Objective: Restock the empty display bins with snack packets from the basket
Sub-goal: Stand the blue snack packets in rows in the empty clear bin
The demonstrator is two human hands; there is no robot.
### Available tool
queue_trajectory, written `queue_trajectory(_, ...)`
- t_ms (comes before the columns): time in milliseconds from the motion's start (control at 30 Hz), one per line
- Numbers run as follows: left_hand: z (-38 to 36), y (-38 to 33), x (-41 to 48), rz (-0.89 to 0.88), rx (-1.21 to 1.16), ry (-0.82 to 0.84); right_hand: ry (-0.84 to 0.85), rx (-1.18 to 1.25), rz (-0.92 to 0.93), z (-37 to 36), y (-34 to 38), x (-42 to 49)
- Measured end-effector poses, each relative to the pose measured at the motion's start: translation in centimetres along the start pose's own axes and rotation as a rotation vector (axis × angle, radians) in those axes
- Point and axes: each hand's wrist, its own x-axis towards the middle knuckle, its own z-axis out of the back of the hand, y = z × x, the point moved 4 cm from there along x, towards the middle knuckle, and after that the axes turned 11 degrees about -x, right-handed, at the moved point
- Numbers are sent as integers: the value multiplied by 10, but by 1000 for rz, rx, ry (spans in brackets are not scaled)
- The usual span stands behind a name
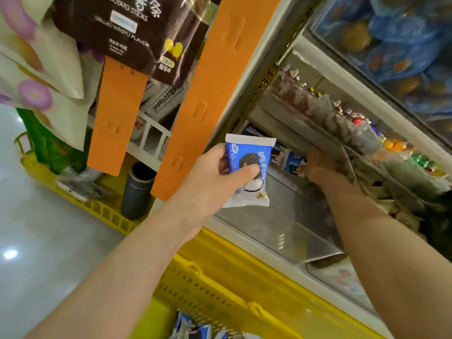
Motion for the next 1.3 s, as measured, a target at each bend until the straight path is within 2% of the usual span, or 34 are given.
queue_trajectory(133, 0, 1, 4, 16, -23, 55, 5, 9, 44, -9, -3, 13)
queue_trajectory(267, 0, 0, 5, 26, -27, 62, -98, -98, 51, -9, -2, 20)
queue_trajectory(433, -1, 1, 5, 40, -20, 60, -169, -68, 17, -11, 1, 19)
queue_trajectory(667, -2, 3, 4, 27, -5, 51, -119, 28, 33, 9, 15, 3)
queue_trajectory(767, -5, 2, 1, 1, 26, 70, -173, 238, 147, 38, 33, -30)
queue_trajectory(833, -7, 0, -3, -34, 69, 57, -201, 506, 223, 57, 45, -68)
queue_trajectory(900, -9, -3, -7, -68, 92, 25, -50, 848, 268, 66, 53, -110)
queue_trajectory(933, -10, -3, -9, -81, 95, 7, 54, 935, 294, 69, 57, -131)
queue_trajectory(1000, -12, -5, -14, -93, 83, -11, 203, 958, 369, 70, 63, -165)
queue_trajectory(1033, -13, -5, -16, -97, 82, -6, 226, 969, 396, 71, 63, -176)
queue_trajectory(1100, -15, -3, -20, -85, 96, 14, 209, 1044, 377, 71, 59, -188)
queue_trajectory(1200, -16, 0, -23, -20, 11, 18, 213, 1290, 232, 68, 47, -194)
queue_trajectory(1300, -16, -2, -23, -69, -64, -30, 339, 1560, 182, 64, 44, -200)
